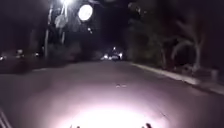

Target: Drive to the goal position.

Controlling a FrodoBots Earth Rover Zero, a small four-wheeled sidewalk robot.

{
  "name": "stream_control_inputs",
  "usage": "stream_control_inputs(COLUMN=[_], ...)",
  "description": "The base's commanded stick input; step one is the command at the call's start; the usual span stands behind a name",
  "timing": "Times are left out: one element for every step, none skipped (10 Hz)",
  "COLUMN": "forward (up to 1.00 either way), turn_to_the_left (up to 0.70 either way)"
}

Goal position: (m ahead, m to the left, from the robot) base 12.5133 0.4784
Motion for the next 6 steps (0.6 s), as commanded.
stream_control_inputs(forward=[0.70, 0.70, 0.70, 0.70, 0.70, 0.70], turn_to_the_left=[0.00, 0.00, 0.00, 0.00, 0.00, 0.00])
